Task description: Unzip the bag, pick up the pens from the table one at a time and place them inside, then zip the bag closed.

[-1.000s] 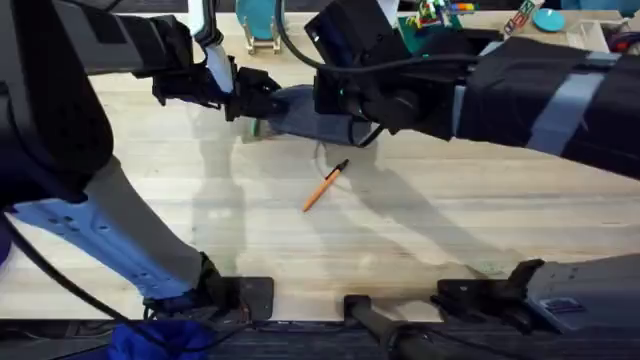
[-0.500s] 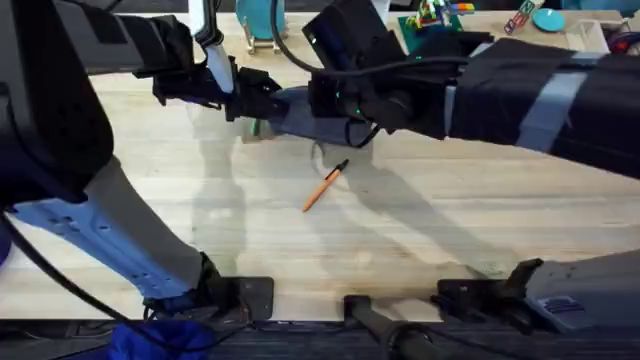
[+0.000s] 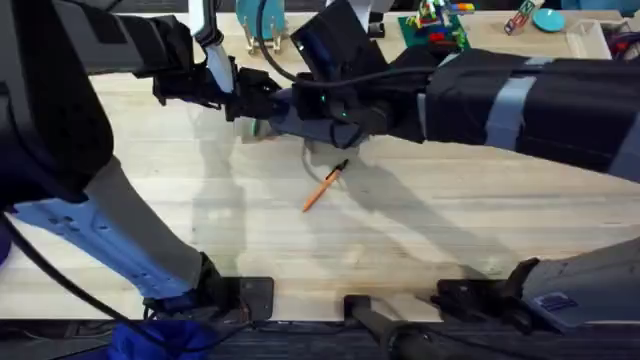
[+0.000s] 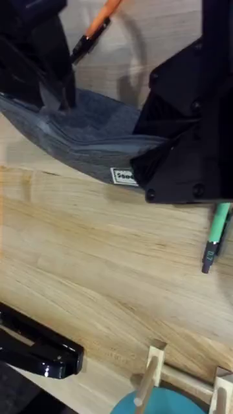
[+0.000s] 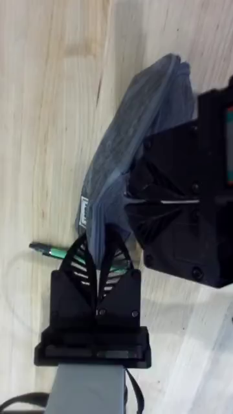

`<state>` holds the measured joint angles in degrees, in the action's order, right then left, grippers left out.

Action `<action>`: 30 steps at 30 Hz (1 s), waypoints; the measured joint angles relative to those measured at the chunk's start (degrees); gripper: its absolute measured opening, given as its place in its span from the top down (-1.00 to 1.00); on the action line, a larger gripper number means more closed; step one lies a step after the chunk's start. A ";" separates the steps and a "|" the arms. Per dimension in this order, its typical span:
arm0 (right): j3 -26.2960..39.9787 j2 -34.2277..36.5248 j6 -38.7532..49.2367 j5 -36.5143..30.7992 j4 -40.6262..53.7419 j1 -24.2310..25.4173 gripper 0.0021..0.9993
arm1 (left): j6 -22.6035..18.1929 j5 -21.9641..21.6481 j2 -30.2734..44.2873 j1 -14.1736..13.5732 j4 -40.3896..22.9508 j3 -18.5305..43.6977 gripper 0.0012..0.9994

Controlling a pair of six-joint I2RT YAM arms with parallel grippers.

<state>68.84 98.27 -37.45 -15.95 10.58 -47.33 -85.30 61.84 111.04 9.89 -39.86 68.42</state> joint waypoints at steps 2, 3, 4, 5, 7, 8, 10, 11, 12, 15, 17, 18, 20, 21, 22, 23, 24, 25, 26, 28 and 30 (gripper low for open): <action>0.00 0.17 0.00 0.21 -0.91 -0.18 0.94 | 0.00 0.00 0.00 0.00 0.00 0.00 0.92; 0.00 0.22 0.00 0.22 -1.30 -0.28 0.94 | 0.00 0.02 0.00 0.00 -0.02 0.00 0.92; 0.00 0.27 0.02 0.22 -1.68 -0.40 0.94 | 0.00 0.02 0.00 0.00 -0.02 0.00 0.92; 0.00 0.28 0.00 0.21 -1.93 -0.51 0.94 | 0.00 0.02 0.00 0.00 -0.02 0.00 0.92; 0.00 0.47 0.00 0.16 -2.59 -0.81 0.94 | 0.00 0.02 0.00 0.00 -0.07 0.00 0.92; 0.00 0.49 0.02 0.16 -2.86 -0.94 0.94 | 0.00 0.04 0.00 0.00 -0.07 0.00 0.92; 0.00 0.81 0.02 0.12 -3.67 -1.16 0.94 | 0.00 0.04 0.00 0.00 -0.19 0.00 0.92; 0.00 1.01 0.00 0.14 -4.12 -1.25 0.94 | 0.00 0.04 0.00 0.00 -0.20 0.00 0.92; 0.00 1.35 0.02 0.22 -4.79 -1.33 0.94 | 0.00 0.04 0.00 0.00 -0.20 0.00 0.92; 0.00 2.34 0.01 0.96 -6.72 -1.45 0.94 | 0.00 0.02 0.00 0.00 -0.20 0.00 0.92; 0.00 3.03 0.02 1.72 -8.10 -1.45 0.94 | 0.00 0.02 0.00 0.00 -0.20 0.00 0.92; 0.00 3.33 0.02 2.15 -8.74 -1.45 0.94 | 0.00 0.02 0.00 0.00 -0.20 0.00 0.92; 0.00 3.85 0.02 2.78 -9.68 -1.45 0.94 | 0.00 0.02 0.00 0.00 -0.20 0.00 0.92; 0.00 4.00 0.02 3.04 -10.06 -1.45 0.94 | 0.00 0.02 0.00 0.00 -0.20 0.00 0.92; 0.00 4.10 0.02 3.39 -10.53 -1.45 0.94 | 0.00 0.02 0.00 0.00 -0.20 0.00 0.92; 0.00 4.14 0.00 3.65 -10.99 -1.45 0.94 | 0.00 0.02 0.00 0.02 -0.20 0.00 0.92; 0.00 4.12 0.00 3.95 -11.27 -1.47 0.94 | 0.00 0.04 0.00 0.07 -0.20 0.00 0.92; 0.00 4.14 0.01 4.10 -11.59 -1.47 0.94 | 0.00 0.07 0.00 0.08 -0.20 0.00 0.92; -0.01 4.13 0.02 4.37 -11.79 -1.47 0.94 | 0.00 0.07 0.00 0.11 -0.20 0.00 0.92; -0.02 4.12 0.01 5.06 -12.11 -1.47 0.94 | 0.00 0.07 0.00 0.11 -0.22 0.00 0.92; -0.04 4.14 0.00 5.97 -12.77 -1.45 0.94 | 0.00 0.04 0.00 0.20 -0.22 0.00 0.92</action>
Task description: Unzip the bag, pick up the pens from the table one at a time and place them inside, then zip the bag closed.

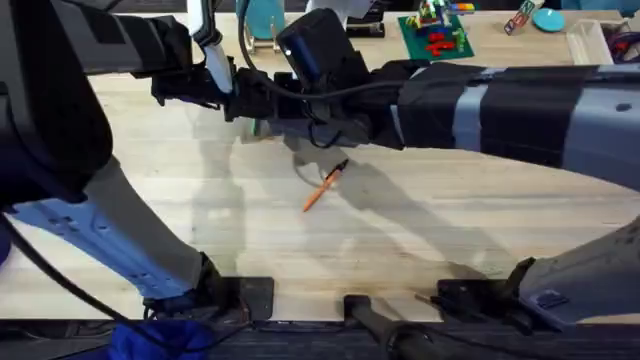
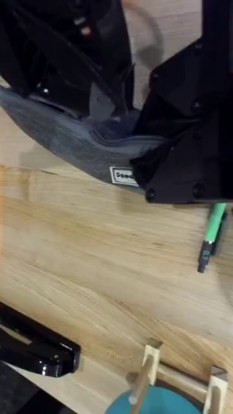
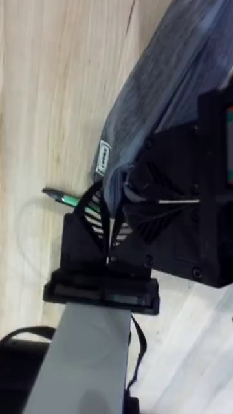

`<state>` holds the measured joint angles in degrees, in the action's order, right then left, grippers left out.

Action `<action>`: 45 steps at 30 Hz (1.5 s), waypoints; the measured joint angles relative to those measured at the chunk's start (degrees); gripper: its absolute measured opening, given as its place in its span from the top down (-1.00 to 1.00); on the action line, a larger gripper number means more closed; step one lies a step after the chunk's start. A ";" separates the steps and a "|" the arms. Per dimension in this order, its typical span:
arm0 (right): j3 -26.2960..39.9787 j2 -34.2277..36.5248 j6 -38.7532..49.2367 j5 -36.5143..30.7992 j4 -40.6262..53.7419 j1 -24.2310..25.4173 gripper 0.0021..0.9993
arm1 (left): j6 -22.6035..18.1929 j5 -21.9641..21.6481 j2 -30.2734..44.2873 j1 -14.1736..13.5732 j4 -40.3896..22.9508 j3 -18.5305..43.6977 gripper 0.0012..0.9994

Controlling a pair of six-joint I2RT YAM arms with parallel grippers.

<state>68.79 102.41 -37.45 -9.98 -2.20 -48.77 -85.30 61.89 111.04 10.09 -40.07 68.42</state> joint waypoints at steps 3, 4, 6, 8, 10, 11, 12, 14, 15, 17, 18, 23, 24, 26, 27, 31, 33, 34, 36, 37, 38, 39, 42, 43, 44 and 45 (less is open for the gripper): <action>-0.07 0.00 0.00 1.11 -0.74 0.00 0.94 | 0.00 0.00 0.00 0.46 0.02 0.00 0.92; -0.07 0.00 0.00 1.41 -0.81 0.00 0.94 | 0.00 0.00 0.00 0.57 0.02 0.00 0.92; -0.07 -0.02 0.02 1.85 -0.90 0.00 0.94 | 0.00 0.00 0.00 0.57 0.02 0.00 0.92; -0.07 -0.01 0.12 2.08 -1.03 0.00 0.94 | 0.00 0.00 0.00 0.57 0.01 0.00 0.92; -0.07 0.00 0.42 2.30 -1.11 0.00 0.94 | 0.00 0.00 0.00 0.57 0.02 0.00 0.92; -0.07 0.00 0.56 2.34 -1.14 0.00 0.94 | 0.00 0.00 0.00 0.57 0.02 0.00 0.92; -0.07 -0.01 0.66 2.36 -1.14 0.00 0.94 | 0.00 0.00 0.00 0.57 0.02 0.00 0.92; -0.07 0.00 0.90 3.09 -1.33 -0.02 0.82 | 0.00 0.00 0.00 0.55 0.10 0.00 0.92; -0.03 -0.02 1.07 3.92 -1.83 -0.09 0.77 | 0.00 -0.02 0.00 0.44 0.28 0.00 0.92; 0.18 -0.02 1.34 5.22 -1.98 -0.31 0.69 | 0.00 -0.12 0.00 0.26 0.46 0.00 0.92; 0.22 -0.02 1.52 5.76 -1.53 -0.35 0.68 | 0.00 -0.13 0.00 0.26 0.46 0.00 0.92; 0.22 -1.32 3.35 7.20 2.80 0.52 0.36 | 0.00 -0.13 0.00 0.26 0.46 0.00 0.92; 0.22 -2.02 4.01 7.30 3.66 0.79 0.09 | 0.00 -0.12 0.00 0.26 0.46 0.00 0.92; 0.22 -3.82 5.28 7.45 5.34 1.39 -0.48 | 0.00 -0.13 0.00 0.26 0.46 0.00 0.92; 0.22 -4.99 5.88 7.25 6.51 1.67 -0.79 | 0.00 -0.12 0.00 0.26 0.46 0.00 0.92; 0.22 -9.09 7.73 5.32 10.30 2.53 -0.99 | 0.00 -0.13 0.00 0.22 0.46 0.00 0.92; 0.24 -10.71 8.79 4.09 11.75 2.67 -1.00 | 0.00 -0.13 0.00 0.22 0.46 0.00 0.92; 0.24 -11.51 9.22 3.40 12.47 2.67 -1.00 | 0.00 -0.13 0.00 0.22 0.46 0.00 0.92; 0.24 -12.64 9.76 2.19 13.66 2.67 -0.99 | 0.00 -0.13 0.00 0.22 0.46 0.00 0.92; 0.24 -13.07 10.08 1.80 14.24 2.67 -1.00 | 0.00 -0.13 0.00 0.22 0.46 0.00 0.92; 0.24 -13.47 10.37 1.41 14.74 2.67 -1.00 | 0.00 -0.13 0.00 0.22 0.46 0.00 0.92; 0.24 -13.78 10.58 1.10 15.10 2.67 -0.99 | 0.00 -0.13 0.00 0.22 0.46 0.00 0.92; 0.24 -14.37 10.96 0.45 15.84 2.67 -1.00 | 0.00 -0.13 0.00 0.22 0.46 0.00 0.92; 0.24 -14.45 11.05 0.31 16.07 2.67 -1.00 | 0.00 -0.13 0.00 0.22 0.46 0.00 0.92; 0.24 -14.47 11.13 0.23 16.15 2.67 -1.00 | 0.00 -0.13 0.00 0.22 0.46 0.00 0.92; 0.24 -14.47 11.15 0.13 16.25 2.67 -1.00 | 0.00 -0.13 0.00 0.22 0.44 0.00 0.92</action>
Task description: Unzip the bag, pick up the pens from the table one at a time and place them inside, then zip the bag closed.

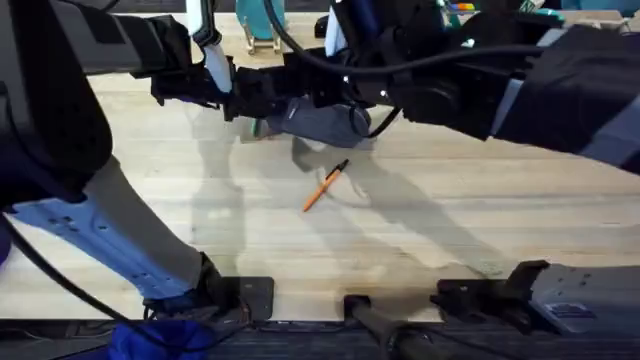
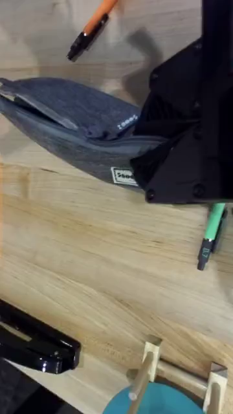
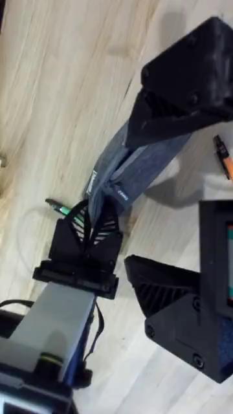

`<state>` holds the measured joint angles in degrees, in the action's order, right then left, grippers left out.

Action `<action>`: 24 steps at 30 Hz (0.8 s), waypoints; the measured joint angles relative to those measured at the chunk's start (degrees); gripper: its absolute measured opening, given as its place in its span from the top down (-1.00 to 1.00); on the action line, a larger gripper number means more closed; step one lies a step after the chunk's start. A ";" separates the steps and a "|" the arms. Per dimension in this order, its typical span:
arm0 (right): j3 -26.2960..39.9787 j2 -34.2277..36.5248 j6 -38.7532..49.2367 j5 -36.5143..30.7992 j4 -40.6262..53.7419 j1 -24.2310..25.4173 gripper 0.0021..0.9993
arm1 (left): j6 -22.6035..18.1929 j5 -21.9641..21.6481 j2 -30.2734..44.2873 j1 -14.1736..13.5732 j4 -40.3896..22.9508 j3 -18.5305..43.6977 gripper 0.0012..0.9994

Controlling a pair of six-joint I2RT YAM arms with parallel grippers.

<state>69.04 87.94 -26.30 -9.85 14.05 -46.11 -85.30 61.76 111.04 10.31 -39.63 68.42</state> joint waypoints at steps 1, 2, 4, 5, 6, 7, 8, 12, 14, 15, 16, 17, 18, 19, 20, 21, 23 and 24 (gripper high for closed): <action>0.00 0.00 0.02 -0.17 0.13 0.00 -1.00 | 0.00 0.00 0.00 0.00 0.02 0.00 0.92; 0.00 0.00 0.04 -0.57 0.17 0.00 -1.00 | 0.00 0.00 0.00 0.00 0.02 0.00 0.92; 0.00 0.00 0.07 -1.36 0.19 0.00 -1.00 | -0.01 0.00 0.00 0.00 0.02 0.00 0.91; 0.00 0.00 0.19 -1.64 0.21 0.00 -0.99 | 0.00 0.00 0.00 0.00 0.00 0.00 0.88; 0.00 0.00 0.22 -1.96 0.21 0.00 -1.00 | -0.02 -0.04 0.00 0.00 0.00 0.00 0.83; 0.00 0.00 0.22 -2.24 0.23 0.00 -1.00 | -0.06 -0.04 0.00 0.00 0.00 0.00 0.70; 0.00 0.00 0.22 -2.46 0.27 0.00 -1.00 | 0.04 -0.08 0.00 0.00 -0.02 0.00 0.52; 0.00 0.00 0.24 -3.02 0.86 0.00 -1.00 | -0.19 -0.07 0.00 0.00 -0.81 0.00 -0.04; 0.00 0.00 0.25 -3.82 1.26 0.00 -1.00 | -0.04 -0.20 0.00 0.00 -1.50 0.00 -0.55; 0.00 0.00 0.26 -4.28 1.45 0.00 -1.00 | 0.02 -0.22 0.00 0.02 -1.92 0.00 -0.85; 0.00 0.00 0.26 -4.61 1.52 0.00 -1.00 | 0.12 -0.29 0.00 0.05 -2.34 0.00 -0.95; 0.00 0.00 0.26 -4.92 1.50 0.00 -1.00 | 0.15 -0.31 0.00 0.12 -2.60 0.00 -0.98; 0.00 0.00 0.28 -5.24 1.50 0.00 -1.00 | 0.15 -0.31 0.00 0.23 -2.87 0.00 -0.99; 0.00 0.00 0.34 -5.44 1.50 0.02 -1.00 | 0.15 -0.31 0.00 0.42 -3.37 0.00 -0.99; 0.00 0.00 0.46 -5.59 1.52 0.07 -1.00 | 0.15 -0.42 0.00 0.63 -3.93 0.00 -0.99; 0.00 0.00 0.65 -5.63 1.52 0.10 -0.99 | 0.15 -0.68 -0.07 0.88 -4.66 0.00 -0.99; 0.00 0.00 0.72 -5.79 1.52 0.28 -1.00 | 0.15 -2.09 -0.75 1.28 -6.80 0.00 -0.99; 0.00 0.00 0.76 -5.79 1.52 0.42 -1.00 | 0.14 -2.95 -1.46 1.44 -7.82 0.00 -0.99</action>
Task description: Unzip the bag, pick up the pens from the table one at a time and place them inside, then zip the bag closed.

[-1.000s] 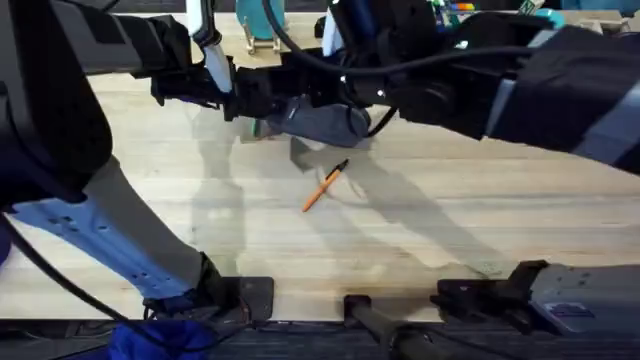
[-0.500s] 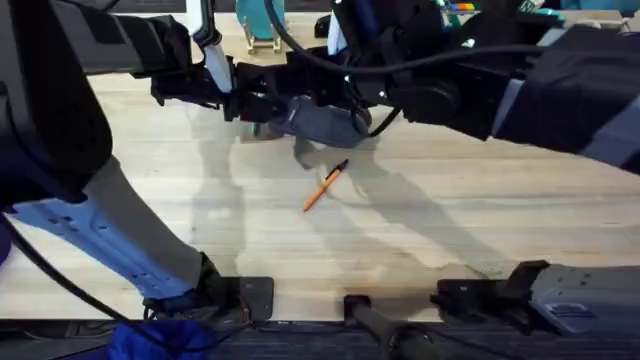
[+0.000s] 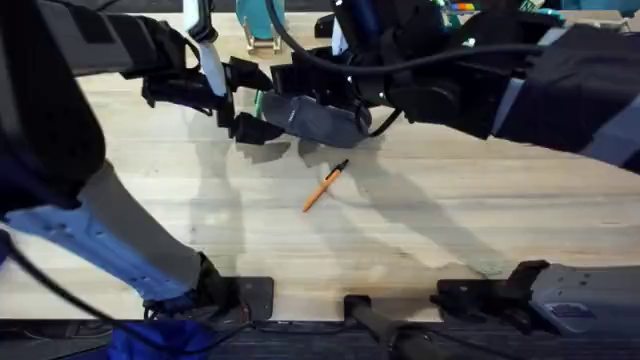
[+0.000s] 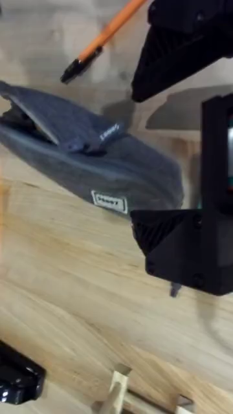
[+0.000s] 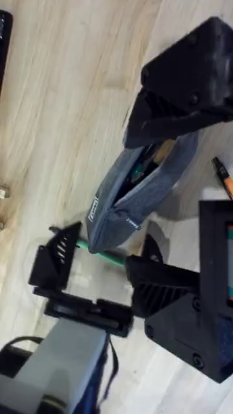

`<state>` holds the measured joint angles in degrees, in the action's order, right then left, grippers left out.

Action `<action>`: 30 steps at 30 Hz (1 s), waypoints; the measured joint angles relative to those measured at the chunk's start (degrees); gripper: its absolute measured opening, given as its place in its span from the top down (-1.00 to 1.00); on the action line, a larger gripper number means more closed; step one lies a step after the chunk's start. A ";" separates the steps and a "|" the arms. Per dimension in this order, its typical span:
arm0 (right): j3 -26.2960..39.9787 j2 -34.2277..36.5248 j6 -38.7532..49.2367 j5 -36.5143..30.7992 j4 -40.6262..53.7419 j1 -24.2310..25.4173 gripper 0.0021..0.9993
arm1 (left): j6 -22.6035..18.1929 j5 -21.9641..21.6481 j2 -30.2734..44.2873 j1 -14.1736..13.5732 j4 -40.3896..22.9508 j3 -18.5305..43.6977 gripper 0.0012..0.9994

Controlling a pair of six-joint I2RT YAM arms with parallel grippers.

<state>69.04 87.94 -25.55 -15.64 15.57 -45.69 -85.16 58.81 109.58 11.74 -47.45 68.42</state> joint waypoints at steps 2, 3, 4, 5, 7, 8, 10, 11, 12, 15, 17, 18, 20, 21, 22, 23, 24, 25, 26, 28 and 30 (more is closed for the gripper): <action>0.00 0.00 0.12 -0.02 0.00 0.36 -1.00 | 0.02 -1.99 -2.45 0.20 -2.57 0.00 -0.99; 0.00 0.00 0.12 -0.02 0.00 0.59 -1.00 | 0.00 -2.76 -3.82 0.20 -3.69 0.00 -0.99; 0.00 0.00 0.12 -0.02 0.00 0.85 -1.00 | 0.02 -3.39 -5.18 0.18 -4.62 0.00 -0.99; 0.00 0.00 0.12 -0.02 0.00 1.05 -1.00 | 0.01 -3.95 -6.89 0.18 -5.87 0.00 -0.99; 0.00 0.00 0.12 -0.04 0.00 1.41 -1.00 | -0.01 -4.78 -9.34 0.14 -7.88 0.00 -0.99; 0.00 0.00 0.12 -0.04 0.00 1.62 -1.00 | -0.01 -5.06 -10.44 0.14 -8.88 0.00 -0.99; 0.00 0.00 0.12 -0.04 0.00 1.91 -1.00 | -0.03 -5.92 -12.38 0.14 -11.05 0.00 -0.99; 0.00 0.00 0.12 -0.04 0.00 2.03 -1.00 | -0.03 -6.33 -13.17 0.14 -12.16 0.00 -0.99; 0.00 0.00 0.12 -0.04 0.00 2.08 -1.00 | -0.03 -6.65 -13.90 0.14 -13.17 0.00 -0.99; 0.00 0.00 0.14 -0.04 0.00 2.12 -1.00 | -0.03 -7.47 -16.04 0.14 -16.38 0.00 -0.99; 0.00 0.00 0.16 -0.04 0.00 2.12 -1.00 | -0.03 -7.70 -17.62 0.14 -19.23 0.00 -0.99; 0.00 0.00 0.17 -0.04 0.00 2.12 -1.00 | -0.04 -7.73 -18.36 0.14 -20.28 0.00 -0.99; 0.00 0.00 0.16 -0.04 -0.02 2.12 -1.00 | -0.05 -7.81 -19.85 0.14 -22.76 0.00 -0.99; 0.00 0.00 0.18 -0.04 -0.04 2.12 -1.00 | -0.04 -7.85 -20.49 0.14 -23.93 0.00 -0.99; 0.00 0.00 0.20 -0.04 -0.04 2.12 -1.00 | -0.05 -7.88 -20.96 0.14 -24.83 0.00 -0.99; 0.00 0.00 0.29 -0.04 -0.06 2.12 -1.00 | -0.07 -7.96 -21.35 0.14 -25.88 0.00 -0.99; 0.00 0.00 0.31 -0.04 -0.04 2.12 -1.00 | -0.05 -8.08 -21.55 0.14 -26.71 0.00 -0.99; 0.00 0.00 0.31 -0.04 -0.04 2.12 -1.00 | -0.06 -8.13 -21.64 0.14 -27.64 0.00 -0.99; 0.00 0.00 0.31 -0.04 -0.04 2.12 -1.00 | -0.03 -8.26 -21.64 0.14 -28.54 0.00 -0.99; 0.00 0.00 0.34 -0.04 -0.04 2.12 -1.00 | 0.54 -8.52 -21.63 0.14 -29.29 0.00 -0.99; 0.00 -0.05 0.61 -0.04 -0.04 2.12 -1.00 | 3.30 -8.64 -21.64 0.14 -28.85 0.00 -0.99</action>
<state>69.04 87.89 -24.93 -15.68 15.53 -43.57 -81.86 50.17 87.94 11.88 -76.30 68.42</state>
